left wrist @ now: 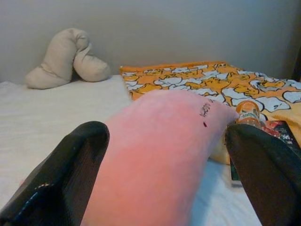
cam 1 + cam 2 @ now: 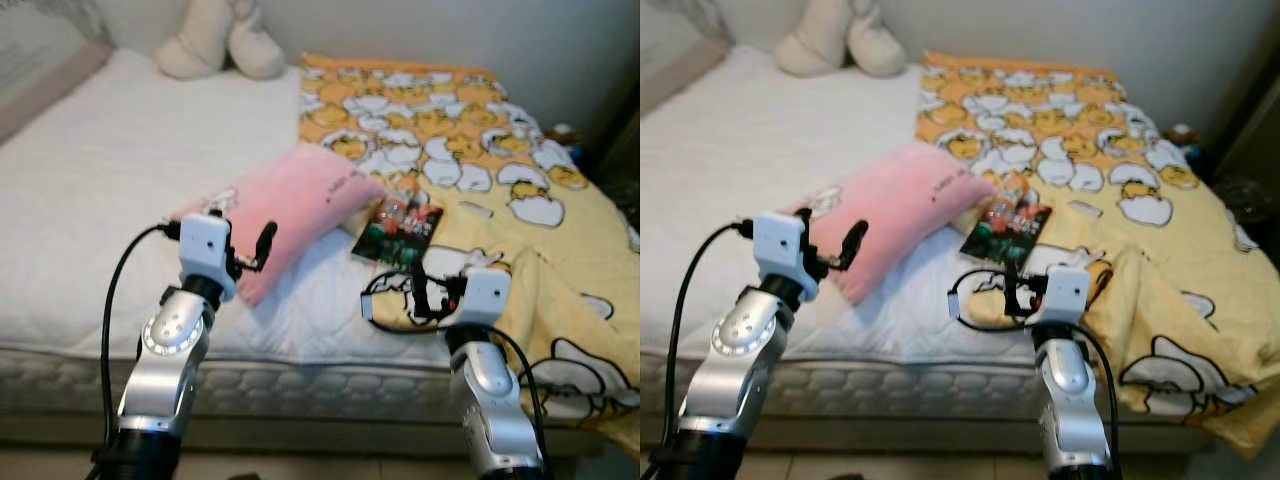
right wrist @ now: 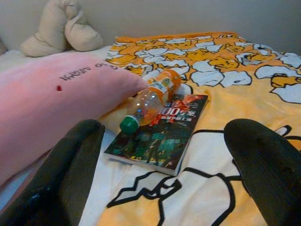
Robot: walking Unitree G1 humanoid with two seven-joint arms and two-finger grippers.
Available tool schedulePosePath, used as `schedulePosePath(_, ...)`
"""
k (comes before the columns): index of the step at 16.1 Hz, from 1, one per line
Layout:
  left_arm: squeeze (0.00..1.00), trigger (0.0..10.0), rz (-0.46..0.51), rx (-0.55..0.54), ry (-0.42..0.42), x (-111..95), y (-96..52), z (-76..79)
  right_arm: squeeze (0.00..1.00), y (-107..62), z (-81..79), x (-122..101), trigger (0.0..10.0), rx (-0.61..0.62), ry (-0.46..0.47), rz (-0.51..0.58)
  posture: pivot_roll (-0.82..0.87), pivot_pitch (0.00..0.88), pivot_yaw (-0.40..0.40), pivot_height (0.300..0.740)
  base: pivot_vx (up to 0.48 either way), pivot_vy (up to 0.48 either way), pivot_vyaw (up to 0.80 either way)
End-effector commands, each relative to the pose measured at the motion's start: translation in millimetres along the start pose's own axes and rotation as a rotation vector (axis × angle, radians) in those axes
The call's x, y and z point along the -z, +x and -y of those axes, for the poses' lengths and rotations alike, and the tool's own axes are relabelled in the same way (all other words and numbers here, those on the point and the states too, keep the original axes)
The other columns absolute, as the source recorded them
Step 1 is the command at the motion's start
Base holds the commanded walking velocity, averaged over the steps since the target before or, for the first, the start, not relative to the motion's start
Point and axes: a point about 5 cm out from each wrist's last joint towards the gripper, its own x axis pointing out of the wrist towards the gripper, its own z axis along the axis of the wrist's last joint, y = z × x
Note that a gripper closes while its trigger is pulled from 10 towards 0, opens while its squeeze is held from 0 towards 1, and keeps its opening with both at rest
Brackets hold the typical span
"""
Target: Clean up the room
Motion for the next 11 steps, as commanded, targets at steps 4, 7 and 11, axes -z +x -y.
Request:
schedulePosePath(4, 0.0, 10.0, 0.014, 0.044, 0.012, -5.2, 2.0, 7.6, 0.0, 1.6, 7.1, -0.2, 10.0, 0.032, 0.003, -0.013, -0.02, 0.0, 0.007, 0.74, 0.0, 0.411, -0.58)
schedulePosePath(7, 0.0, 10.0, -0.029, 0.007, 0.058, 0.7, 3.7, 7.5, 0.0, 2.3, 6.7, -1.3, 10.0, 0.034, 0.009, -0.002, -0.02, 0.0, 0.005, 0.74, 0.0, 0.0, -0.41)
schedulePosePath(11, 0.0, 10.0, 0.008, -0.003, 0.023, -4.7, 2.6, 6.8, 0.0, 4.9, 6.3, -4.7, 10.0, 0.024, -0.003, 0.008, -0.02, 0.0, -0.001, 0.74, 0.145, 0.161, 0.0)
